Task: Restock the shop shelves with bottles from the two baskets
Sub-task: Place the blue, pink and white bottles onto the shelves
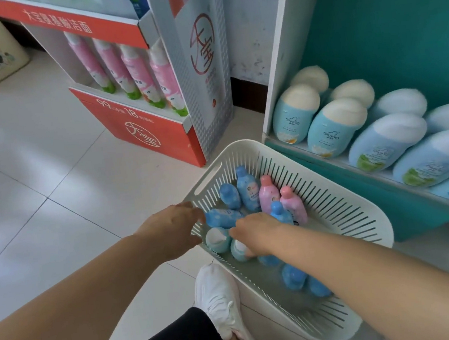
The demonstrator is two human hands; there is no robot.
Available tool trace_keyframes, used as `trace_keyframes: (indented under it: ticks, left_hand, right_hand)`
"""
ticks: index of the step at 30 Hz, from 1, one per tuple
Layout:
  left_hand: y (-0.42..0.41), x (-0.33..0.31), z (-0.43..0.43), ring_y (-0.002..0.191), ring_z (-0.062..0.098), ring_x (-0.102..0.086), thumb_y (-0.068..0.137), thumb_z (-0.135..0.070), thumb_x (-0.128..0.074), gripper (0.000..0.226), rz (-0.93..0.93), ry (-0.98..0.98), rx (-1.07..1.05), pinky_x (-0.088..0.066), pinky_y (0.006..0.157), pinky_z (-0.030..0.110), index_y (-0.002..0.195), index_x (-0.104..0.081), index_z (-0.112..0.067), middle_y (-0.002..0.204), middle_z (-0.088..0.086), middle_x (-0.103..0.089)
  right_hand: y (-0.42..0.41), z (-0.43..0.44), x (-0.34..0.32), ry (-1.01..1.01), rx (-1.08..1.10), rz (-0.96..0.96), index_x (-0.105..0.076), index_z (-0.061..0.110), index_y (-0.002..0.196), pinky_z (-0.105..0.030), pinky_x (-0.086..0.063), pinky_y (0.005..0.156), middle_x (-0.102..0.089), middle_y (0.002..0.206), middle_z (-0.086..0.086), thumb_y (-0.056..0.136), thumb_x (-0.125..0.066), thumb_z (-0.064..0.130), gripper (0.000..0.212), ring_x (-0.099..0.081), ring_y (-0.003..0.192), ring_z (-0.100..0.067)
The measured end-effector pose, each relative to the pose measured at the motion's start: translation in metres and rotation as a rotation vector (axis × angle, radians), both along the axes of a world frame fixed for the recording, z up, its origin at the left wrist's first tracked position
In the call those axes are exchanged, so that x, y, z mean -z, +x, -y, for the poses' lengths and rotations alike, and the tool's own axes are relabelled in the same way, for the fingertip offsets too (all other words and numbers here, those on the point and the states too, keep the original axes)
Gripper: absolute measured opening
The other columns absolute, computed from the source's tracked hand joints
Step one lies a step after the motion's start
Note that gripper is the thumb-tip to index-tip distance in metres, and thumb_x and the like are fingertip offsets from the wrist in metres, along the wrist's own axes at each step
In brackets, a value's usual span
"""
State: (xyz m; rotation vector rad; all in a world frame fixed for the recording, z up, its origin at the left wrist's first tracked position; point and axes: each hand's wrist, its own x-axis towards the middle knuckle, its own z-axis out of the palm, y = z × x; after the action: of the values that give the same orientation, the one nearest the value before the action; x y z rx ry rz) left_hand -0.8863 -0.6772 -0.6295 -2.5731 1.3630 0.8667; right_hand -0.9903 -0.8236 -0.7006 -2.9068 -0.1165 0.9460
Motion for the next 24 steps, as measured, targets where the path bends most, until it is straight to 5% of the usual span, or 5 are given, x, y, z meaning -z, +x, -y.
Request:
trace_keyframes:
  ticks: [8, 15, 18, 24]
  left_hand:
    - [-0.002, 0.002, 0.004, 0.109, 0.015, -0.054, 0.087, -0.035, -0.058, 0.036, 0.009, -0.006, 0.018, -0.049, 0.093, 0.036, 0.122, -0.051, -0.031, 0.121, -0.009, -0.051]
    - [-0.006, -0.008, 0.023, 0.108, 0.014, -0.054, 0.083, -0.035, -0.065, 0.044, -0.034, -0.063, 0.017, -0.047, 0.095, 0.033, 0.123, -0.051, -0.028, 0.120, -0.006, -0.052]
    - [-0.016, -0.015, 0.038, 0.107, 0.014, -0.054, 0.076, -0.039, -0.072, 0.057, -0.119, -0.121, -0.026, -0.046, 0.096, 0.030, 0.126, -0.050, -0.027, 0.121, -0.004, -0.054]
    - [-0.037, -0.032, 0.066, 0.103, 0.018, -0.054, 0.064, -0.044, -0.080, 0.075, -0.166, -0.276, -0.102, -0.046, 0.092, 0.034, 0.127, -0.044, -0.028, 0.117, -0.005, -0.058]
  right_hand:
    - [-0.008, 0.003, 0.007, -0.146, -0.199, 0.100, -0.061, 0.019, 0.095, -0.038, -0.029, 0.082, -0.063, 0.098, -0.001, 0.088, -0.052, 0.018, 0.012, -0.051, 0.101, -0.023]
    - [-0.010, 0.020, -0.046, 0.215, 0.128, 0.168, -0.058, 0.014, 0.095, -0.033, -0.038, 0.068, -0.060, 0.098, -0.007, 0.085, -0.050, 0.028, 0.019, -0.056, 0.090, -0.028]
    - [-0.012, 0.034, -0.072, 0.384, 0.260, 0.277, -0.058, 0.018, 0.087, -0.035, -0.043, 0.075, -0.059, 0.087, 0.001, 0.079, -0.061, 0.032, 0.016, -0.050, 0.081, -0.018]
    - [-0.031, 0.066, -0.126, 0.610, 0.561, 0.510, -0.066, 0.017, 0.084, -0.021, -0.041, 0.063, -0.059, 0.072, 0.008, 0.073, -0.073, 0.028, 0.017, -0.050, 0.068, -0.008]
